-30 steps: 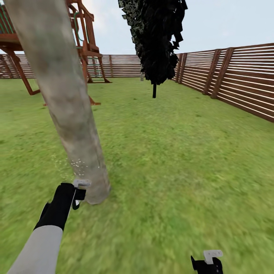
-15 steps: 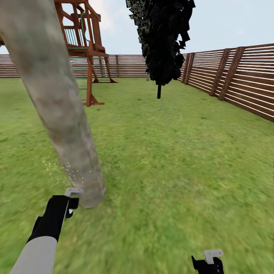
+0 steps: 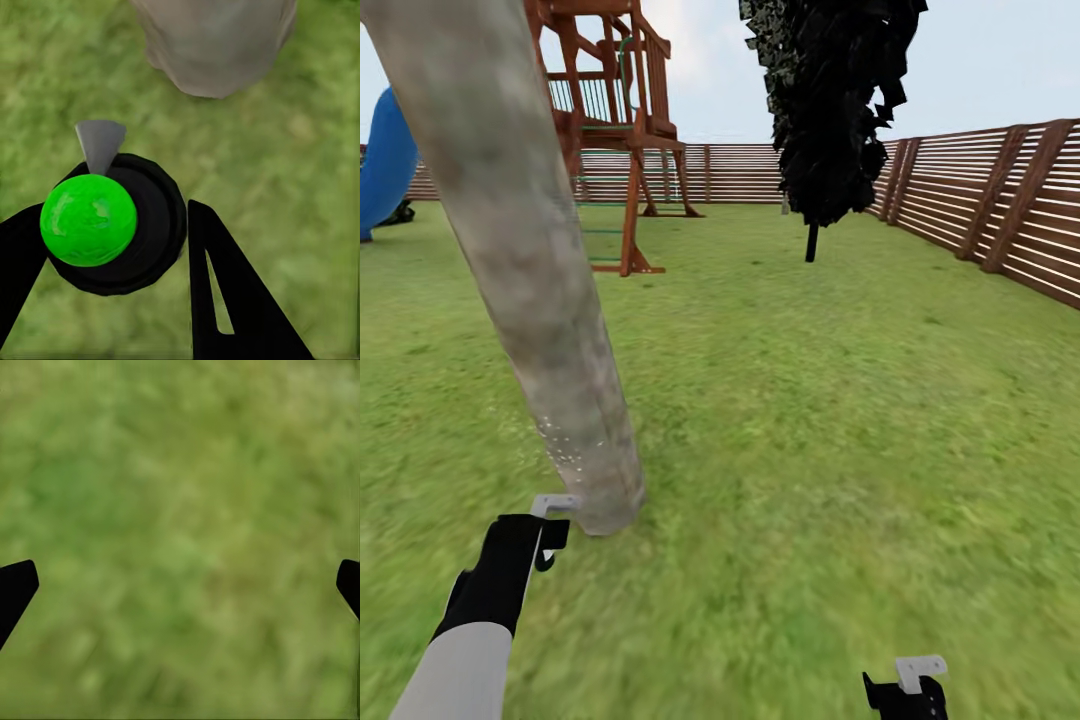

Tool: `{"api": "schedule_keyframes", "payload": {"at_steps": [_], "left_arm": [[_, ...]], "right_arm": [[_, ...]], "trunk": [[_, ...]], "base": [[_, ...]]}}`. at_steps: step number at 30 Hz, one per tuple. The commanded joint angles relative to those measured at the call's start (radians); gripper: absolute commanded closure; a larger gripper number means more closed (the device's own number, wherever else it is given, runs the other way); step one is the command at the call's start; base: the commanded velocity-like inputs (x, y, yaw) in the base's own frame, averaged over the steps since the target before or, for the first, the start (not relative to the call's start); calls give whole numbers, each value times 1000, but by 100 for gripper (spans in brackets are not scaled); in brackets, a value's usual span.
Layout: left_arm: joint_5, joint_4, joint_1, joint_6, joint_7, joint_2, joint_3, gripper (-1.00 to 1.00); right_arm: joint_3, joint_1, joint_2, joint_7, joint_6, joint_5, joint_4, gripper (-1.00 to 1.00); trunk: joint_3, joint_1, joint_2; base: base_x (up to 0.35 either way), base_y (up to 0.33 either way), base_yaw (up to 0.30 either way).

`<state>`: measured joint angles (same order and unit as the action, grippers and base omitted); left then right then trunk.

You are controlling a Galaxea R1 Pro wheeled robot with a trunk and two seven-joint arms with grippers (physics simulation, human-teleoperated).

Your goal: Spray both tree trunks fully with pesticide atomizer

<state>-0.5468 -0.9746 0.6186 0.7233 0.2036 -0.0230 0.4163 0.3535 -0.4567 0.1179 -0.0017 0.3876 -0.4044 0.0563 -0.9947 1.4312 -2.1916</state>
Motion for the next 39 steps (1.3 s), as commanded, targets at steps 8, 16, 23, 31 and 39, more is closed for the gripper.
{"api": "schedule_keyframes", "payload": {"at_steps": [8,16,23,31,39], "left_arm": [[-10,-2,1,0,10,-3,3,100],[-9,-13,1,-1,10,-2,5,100],[-5,-17,71,10,13,-5,-1,100],[-8,-15,197,83,21,-14,-42,100],[-8,-19,200,84,20,-16,-87,100]], "right_arm": [[8,0,0,0,4,-10,-1,-100],[8,0,-2,0,4,-10,-1,-100],[8,0,0,-1,4,-9,0,-100],[8,0,0,0,4,-8,0,-100],[8,0,2,0,4,-10,-1,-100]], "trunk": [[-1,0,0],[-1,0,0],[-1,0,0],[-1,0,0],[-1,0,0]], "base": [[131,-261,137],[-90,-258,85],[-93,-33,275],[-1,0,258],[176,-125,13]]}}
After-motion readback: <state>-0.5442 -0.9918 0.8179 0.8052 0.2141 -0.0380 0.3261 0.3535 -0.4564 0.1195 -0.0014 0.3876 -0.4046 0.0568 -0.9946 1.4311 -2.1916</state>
